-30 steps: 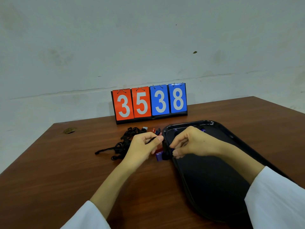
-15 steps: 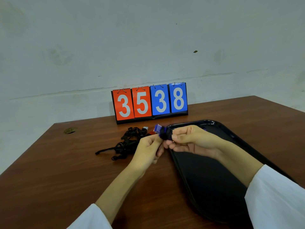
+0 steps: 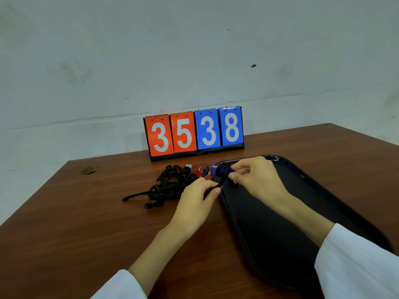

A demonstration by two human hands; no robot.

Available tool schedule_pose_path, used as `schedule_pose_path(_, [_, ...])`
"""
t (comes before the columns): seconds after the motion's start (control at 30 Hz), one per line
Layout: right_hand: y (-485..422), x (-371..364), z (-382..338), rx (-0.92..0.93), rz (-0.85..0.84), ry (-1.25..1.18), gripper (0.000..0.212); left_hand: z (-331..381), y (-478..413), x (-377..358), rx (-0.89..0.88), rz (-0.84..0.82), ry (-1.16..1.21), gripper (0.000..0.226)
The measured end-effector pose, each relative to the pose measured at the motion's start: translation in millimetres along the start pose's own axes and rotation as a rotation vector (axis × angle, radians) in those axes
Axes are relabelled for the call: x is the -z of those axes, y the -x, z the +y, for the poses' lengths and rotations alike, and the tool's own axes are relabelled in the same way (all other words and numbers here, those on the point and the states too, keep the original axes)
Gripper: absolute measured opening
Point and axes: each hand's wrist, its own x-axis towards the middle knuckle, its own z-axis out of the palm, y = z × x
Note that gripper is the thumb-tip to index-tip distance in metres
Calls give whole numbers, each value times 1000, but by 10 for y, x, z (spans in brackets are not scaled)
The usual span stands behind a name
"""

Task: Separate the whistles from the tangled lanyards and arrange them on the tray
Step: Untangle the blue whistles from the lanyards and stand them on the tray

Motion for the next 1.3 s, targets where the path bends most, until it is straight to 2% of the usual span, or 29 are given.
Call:
schedule_pose_path(0.07, [36,-10,-7,55,13,122,27,14,17,0,-35,81,-70,15])
schedule_pose_path(0.17, [84,-15,-36,122,-11,235,26,21,29,9,-43,202,-52,9])
schedule_pose_path(0.33, [141,-46,-114,230,-73,395,27,32,18,49,61,292,165,15])
schedule_pose_path(0.5, [180,-78,-150,292,-104,447,28,47,6,89,143,301,317,19])
schedule_pose_path(0.7, [191,-135,-139,334,-118,510,28,27,5,77,127,289,254,20])
schedule_pose_path(0.97, [184,-169,-115,359,-104,549,29,-4,15,45,21,279,97,15])
schedule_pose_path(1.1, [194,-200,-113,364,-128,586,29,-13,11,29,112,261,123,15])
schedule_pose_path(1.2, [206,-207,-120,369,-148,612,30,-29,-8,51,207,202,246,13])
schedule_pose_path(1.3, [214,-207,-129,373,-155,622,30,-39,-11,58,233,170,285,13])
